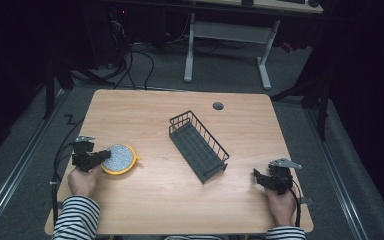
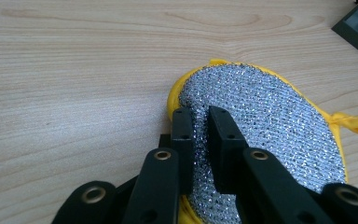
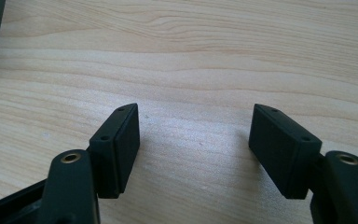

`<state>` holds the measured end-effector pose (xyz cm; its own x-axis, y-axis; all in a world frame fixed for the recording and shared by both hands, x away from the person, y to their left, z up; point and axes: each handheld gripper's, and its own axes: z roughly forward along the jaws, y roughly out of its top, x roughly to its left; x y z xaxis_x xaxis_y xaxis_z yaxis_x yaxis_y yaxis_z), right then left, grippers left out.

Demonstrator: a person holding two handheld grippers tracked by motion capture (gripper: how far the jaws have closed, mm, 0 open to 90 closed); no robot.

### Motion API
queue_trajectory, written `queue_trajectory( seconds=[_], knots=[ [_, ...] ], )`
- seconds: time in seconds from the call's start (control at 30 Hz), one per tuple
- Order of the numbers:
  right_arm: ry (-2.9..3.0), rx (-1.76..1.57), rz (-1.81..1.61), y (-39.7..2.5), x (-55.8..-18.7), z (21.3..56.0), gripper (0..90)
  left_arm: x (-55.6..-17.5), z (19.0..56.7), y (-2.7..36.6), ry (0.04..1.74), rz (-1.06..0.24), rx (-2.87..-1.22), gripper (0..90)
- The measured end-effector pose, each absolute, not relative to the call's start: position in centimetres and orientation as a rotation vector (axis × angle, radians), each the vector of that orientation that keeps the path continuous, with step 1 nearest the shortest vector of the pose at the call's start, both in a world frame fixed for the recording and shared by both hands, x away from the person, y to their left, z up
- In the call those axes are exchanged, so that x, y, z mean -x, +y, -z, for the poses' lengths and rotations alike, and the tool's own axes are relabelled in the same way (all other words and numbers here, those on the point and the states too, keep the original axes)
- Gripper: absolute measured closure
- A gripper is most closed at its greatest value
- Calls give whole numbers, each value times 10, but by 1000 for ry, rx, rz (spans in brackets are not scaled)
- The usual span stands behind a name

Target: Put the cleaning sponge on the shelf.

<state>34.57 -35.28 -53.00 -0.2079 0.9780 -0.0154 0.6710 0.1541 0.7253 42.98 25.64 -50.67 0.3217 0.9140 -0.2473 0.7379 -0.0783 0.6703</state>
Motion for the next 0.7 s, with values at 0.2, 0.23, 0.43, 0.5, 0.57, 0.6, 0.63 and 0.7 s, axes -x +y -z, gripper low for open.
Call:
queue_trajectory(
  seconds=[0.2,0.23,0.43,0.5,0.57,0.6,0.63,0.7],
  knots=[
    [1945,-1565,-823,-353,-346,530,335,-424,496,260,1433,-292,-1815,824],
    [1945,-1565,-823,-353,-346,530,336,-423,495,260,1429,-294,-1814,824],
    [1946,-1565,-823,-353,-346,530,335,-419,476,254,1367,-326,-1848,824],
    [1946,-1565,-823,-353,-346,530,334,-418,469,251,1344,-331,-1856,824],
    [1946,-1565,-823,-353,-346,530,334,-418,462,245,1315,-338,-1859,824],
    [1946,-1565,-824,-353,-346,530,333,-418,459,244,1303,-337,-1867,824],
    [1947,-1564,-823,-353,-346,530,333,-418,456,240,1292,-338,-1862,824],
    [1946,-1566,-825,-353,-346,530,333,-420,448,234,1261,-332,-1865,824]
  ],
)
